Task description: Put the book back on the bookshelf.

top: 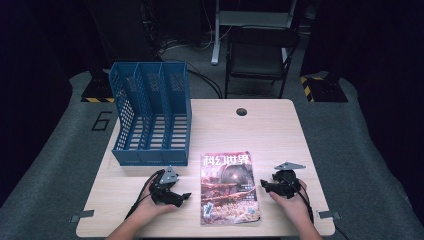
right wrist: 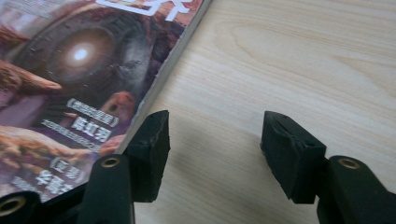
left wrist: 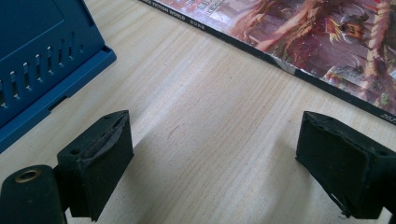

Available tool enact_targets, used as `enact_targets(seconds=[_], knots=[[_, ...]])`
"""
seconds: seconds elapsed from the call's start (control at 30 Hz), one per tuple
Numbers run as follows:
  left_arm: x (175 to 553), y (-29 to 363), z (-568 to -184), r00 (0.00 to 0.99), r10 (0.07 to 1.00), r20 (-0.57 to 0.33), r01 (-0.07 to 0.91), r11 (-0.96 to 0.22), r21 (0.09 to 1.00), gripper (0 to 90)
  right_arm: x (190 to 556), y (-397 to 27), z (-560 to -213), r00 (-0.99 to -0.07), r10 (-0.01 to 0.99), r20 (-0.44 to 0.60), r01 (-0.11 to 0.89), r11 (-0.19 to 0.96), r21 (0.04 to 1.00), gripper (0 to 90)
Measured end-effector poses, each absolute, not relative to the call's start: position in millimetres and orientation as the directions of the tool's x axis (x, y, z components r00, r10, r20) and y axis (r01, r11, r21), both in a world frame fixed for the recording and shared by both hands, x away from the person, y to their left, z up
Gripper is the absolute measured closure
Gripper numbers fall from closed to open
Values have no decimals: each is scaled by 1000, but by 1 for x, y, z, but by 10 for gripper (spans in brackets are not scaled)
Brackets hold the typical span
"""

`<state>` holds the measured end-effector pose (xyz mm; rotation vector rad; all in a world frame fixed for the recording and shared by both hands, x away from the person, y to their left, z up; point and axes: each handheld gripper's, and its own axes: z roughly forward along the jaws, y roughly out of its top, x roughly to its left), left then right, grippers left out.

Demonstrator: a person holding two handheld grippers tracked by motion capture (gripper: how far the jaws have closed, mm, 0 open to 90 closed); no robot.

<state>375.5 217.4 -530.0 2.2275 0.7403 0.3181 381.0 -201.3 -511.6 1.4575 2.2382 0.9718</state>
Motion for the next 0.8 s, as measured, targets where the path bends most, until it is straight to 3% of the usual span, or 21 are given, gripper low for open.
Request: enact_targets(seconds=[0.8], knots=[[372, 216, -530, 791, 612, 8, 415, -545, 728, 114, 380, -162, -506, -508, 837, 206, 706, 268, 655, 399]])
